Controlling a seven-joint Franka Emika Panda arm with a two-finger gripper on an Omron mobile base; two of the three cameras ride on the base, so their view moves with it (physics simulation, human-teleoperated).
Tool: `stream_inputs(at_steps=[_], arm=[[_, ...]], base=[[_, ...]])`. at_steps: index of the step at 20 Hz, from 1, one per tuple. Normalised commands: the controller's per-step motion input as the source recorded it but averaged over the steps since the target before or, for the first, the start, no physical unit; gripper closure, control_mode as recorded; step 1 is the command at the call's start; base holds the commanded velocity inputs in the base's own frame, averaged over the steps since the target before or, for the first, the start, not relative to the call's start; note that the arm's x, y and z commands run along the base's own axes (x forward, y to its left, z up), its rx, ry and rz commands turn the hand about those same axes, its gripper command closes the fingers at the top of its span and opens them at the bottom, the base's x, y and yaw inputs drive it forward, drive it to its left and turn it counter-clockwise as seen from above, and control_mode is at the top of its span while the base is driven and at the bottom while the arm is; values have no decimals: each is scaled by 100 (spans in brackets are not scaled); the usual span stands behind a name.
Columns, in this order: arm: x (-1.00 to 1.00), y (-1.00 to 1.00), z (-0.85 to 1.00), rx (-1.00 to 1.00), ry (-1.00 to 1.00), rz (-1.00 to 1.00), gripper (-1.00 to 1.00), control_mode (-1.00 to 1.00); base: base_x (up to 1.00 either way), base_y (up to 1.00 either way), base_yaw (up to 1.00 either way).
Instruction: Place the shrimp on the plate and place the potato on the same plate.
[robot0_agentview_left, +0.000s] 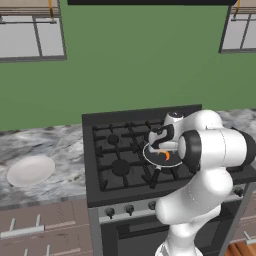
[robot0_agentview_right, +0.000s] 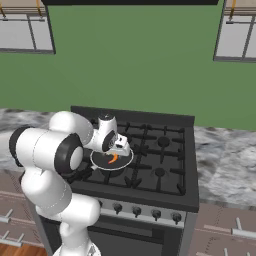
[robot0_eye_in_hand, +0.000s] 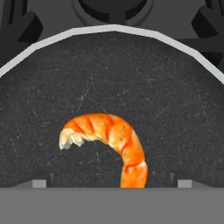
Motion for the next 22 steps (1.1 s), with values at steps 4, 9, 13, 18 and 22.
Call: stream_inputs(at_steps=[4, 9, 13, 18, 22], arm=[[6, 0, -2, 0, 0, 0, -100, -100], [13, 0, -2, 0, 0, 0, -100, -100], [9, 0, -19, 0, 0, 0, -100, -100], [10, 0, -24, 0, 0, 0, -100, -100], [10, 0, -14, 0, 0, 0, -100, -100]], base=[[0, 0, 0], [0, 0, 0], [0, 0, 0], [0, 0, 0], [0, 0, 0]])
